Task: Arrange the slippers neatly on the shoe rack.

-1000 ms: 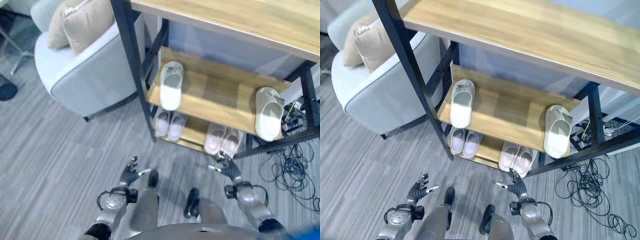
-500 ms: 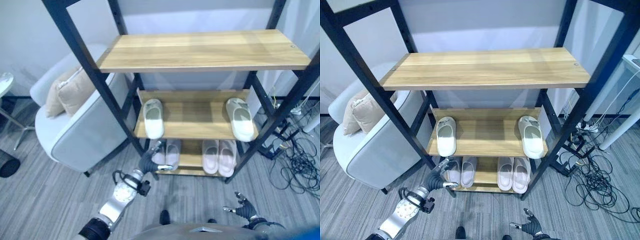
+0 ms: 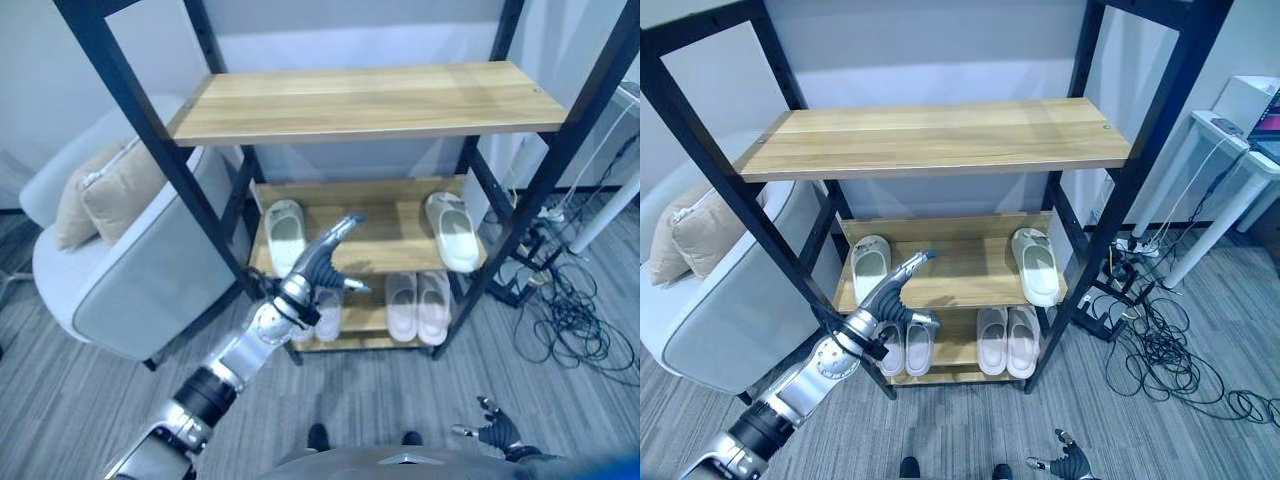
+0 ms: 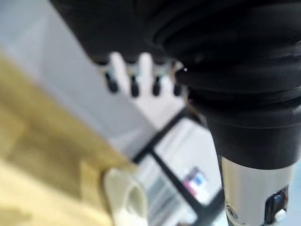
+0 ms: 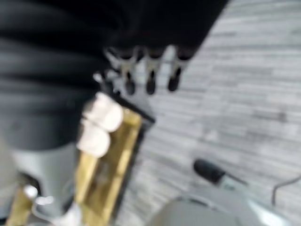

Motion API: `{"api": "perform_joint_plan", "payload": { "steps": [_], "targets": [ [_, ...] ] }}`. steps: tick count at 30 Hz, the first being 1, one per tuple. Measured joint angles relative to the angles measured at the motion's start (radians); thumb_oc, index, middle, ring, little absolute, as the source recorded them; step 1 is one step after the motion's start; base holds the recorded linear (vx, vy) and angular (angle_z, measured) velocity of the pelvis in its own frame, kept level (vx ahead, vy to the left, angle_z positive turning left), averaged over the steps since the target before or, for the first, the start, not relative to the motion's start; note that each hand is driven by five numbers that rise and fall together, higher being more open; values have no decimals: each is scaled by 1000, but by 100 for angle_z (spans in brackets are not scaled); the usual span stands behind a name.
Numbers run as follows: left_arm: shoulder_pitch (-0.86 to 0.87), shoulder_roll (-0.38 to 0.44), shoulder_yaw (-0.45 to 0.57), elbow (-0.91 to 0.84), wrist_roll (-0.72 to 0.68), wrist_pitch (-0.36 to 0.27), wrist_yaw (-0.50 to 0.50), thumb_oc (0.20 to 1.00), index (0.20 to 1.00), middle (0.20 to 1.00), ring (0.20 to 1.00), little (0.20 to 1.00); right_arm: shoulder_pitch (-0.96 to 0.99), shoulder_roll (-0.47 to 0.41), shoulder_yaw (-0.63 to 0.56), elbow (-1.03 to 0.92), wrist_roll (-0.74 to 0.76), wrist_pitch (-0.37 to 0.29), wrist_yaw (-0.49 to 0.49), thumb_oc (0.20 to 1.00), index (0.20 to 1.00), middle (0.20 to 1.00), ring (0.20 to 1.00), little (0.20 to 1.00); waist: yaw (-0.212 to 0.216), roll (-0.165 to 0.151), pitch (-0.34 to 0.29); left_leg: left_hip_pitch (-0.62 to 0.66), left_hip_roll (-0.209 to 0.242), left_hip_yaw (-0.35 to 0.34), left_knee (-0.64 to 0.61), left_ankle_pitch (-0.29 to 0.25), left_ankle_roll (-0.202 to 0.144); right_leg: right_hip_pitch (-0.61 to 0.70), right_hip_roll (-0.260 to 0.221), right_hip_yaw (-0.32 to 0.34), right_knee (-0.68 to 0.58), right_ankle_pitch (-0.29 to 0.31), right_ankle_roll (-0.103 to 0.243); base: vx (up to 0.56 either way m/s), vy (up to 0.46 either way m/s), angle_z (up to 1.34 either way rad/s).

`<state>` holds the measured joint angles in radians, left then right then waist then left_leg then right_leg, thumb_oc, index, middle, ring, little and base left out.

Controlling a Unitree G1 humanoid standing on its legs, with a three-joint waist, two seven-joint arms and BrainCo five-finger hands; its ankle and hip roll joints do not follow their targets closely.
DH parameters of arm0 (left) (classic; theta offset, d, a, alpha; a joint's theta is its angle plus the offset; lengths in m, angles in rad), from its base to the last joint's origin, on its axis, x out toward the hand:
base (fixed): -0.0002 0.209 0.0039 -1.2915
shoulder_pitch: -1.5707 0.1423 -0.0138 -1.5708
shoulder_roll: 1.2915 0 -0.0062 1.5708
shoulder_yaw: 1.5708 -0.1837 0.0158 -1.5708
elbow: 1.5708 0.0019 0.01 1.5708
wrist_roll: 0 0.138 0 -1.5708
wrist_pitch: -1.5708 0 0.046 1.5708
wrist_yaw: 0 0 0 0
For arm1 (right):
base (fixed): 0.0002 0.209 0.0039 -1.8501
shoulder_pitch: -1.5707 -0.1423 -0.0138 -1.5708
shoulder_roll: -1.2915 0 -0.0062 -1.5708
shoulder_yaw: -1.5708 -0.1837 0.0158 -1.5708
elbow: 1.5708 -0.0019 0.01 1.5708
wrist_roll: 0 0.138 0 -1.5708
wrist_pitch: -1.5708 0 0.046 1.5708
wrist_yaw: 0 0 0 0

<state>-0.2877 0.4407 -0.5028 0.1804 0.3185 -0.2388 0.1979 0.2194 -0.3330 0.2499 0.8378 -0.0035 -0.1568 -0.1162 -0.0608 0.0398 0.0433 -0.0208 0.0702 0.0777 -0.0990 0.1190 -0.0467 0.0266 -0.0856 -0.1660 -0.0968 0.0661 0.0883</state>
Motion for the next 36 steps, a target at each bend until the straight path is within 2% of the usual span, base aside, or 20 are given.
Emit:
{"api": "perform_joint_plan", "payload": {
  "steps": [2, 4, 8, 11, 15, 16, 20, 22, 25, 30, 36],
  "targets": [
    [-50, 1, -7, 50, 46, 18, 28, 1000, 1000, 1000, 1000, 1000, -11, 0, 3, 5, 0, 0, 0, 1000, 1000, 1000, 1000, 1000, -4, 1, 0, -6, 0, 8, 0, 0, 0, -10, 0, 8, 0, 4, -4, 2, -4, -14],
    [-151, 42, -36, 95, 161, 36, 95, 1000, 1000, 1000, 1000, 1000, -18, -21, 7, -59, 0, 1, 0, 1000, 1000, 1000, 1000, 1000, -13, 21, 10, -40, -2, 30, 0, 4, -5, -57, -3, 27, 0, 23, 1, -18, -7, -31],
    [-217, 50, -38, 173, 237, 45, 172, 1000, 1000, 1000, 1000, 1000, -26, -53, -3, -80, 0, -4, -10, 1000, 1000, 1000, 1000, 1000, -33, 45, 7, -69, -3, 50, 0, 6, -4, -96, -5, 44, 0, 30, 3, -14, -12, -16],
    [-245, 53, -41, 277, 285, 86, 201, 1000, 1000, 1000, 1000, 1000, -24, -73, -32, -79, 1, -4, -23, 1000, 1000, 1000, 1000, 1000, -45, 66, 11, -78, -2, 55, 0, 5, -3, -109, -4, 47, 0, 30, 2, 21, -20, -6],
    [-218, -6, 32, 399, 291, 160, 229, 1000, 1000, 1000, 1000, 1000, -10, -90, -47, -97, 0, -3, -39, 1000, 1000, 1000, 1000, 1000, -56, 88, 23, -94, -1, 59, 0, 5, -3, -126, -2, 52, 0, 29, 1, 20, -13, -2],
    [-213, -15, 32, 471, 291, 194, 239, 1000, 1000, 1000, 1000, 1000, -4, -98, -47, -133, -1, -5, -41, 1000, 1000, 1000, 1000, 1000, -59, 90, 25, -93, -1, 60, 0, 6, 0, -127, -2, 52, 0, 28, 0, 0, 0, 0],
    [-217, -29, 28, 576, 294, 237, 262, 1000, 1000, 1000, 1000, 1000, -5, -100, -88, -135, 3, -5, -48, 1000, 1000, 1000, 1000, 1000, -61, 85, 28, -94, -2, 61, 0, 1, -5, -128, -3, 54, 0, 26, 0, 19, -11, 0],
    [-259, -6, -50, 635, 342, 258, 279, 1000, 1000, 1000, 1000, 1000, -5, -108, -79, -135, 6, -8, -47, 1000, 1000, 1000, 1000, 1000, -60, 82, 30, -97, -2, 61, 0, 0, -7, -131, -3, 54, 0, 26, 0, 0, 0, 0],
    [-284, 1, -57, 641, 365, 272, 284, 1000, 1000, 1000, 1000, 1000, -3, -107, -78, -135, 8, -12, -48, 1000, 1000, 1000, 1000, 1000, -61, 79, 33, -104, -2, 65, 0, 0, -7, -140, -3, 57, 0, 28, 2, 13, -16, -3],
    [-379, 14, -58, 683, 371, 278, 288, 1000, 1000, 1000, 1000, 1000, -15, -108, -67, -93, 9, -25, -49, 1000, 1000, 1000, 1000, 1000, -64, 61, 46, -104, -2, 69, 0, -2, -7, -142, -3, 60, 0, 28, 2, 11, -12, -2],
    [-398, 23, -45, 669, 356, 275, 290, 1000, 1000, 1000, 1000, 1000, -29, -107, -40, -101, 9, -27, -47, 1000, 1000, 1000, 1000, 1000, -70, 56, 48, -104, -2, 74, 0, 1, 1, -144, -3, 65, 0, 28, 2, 2, 1, -1]
  ]
}}
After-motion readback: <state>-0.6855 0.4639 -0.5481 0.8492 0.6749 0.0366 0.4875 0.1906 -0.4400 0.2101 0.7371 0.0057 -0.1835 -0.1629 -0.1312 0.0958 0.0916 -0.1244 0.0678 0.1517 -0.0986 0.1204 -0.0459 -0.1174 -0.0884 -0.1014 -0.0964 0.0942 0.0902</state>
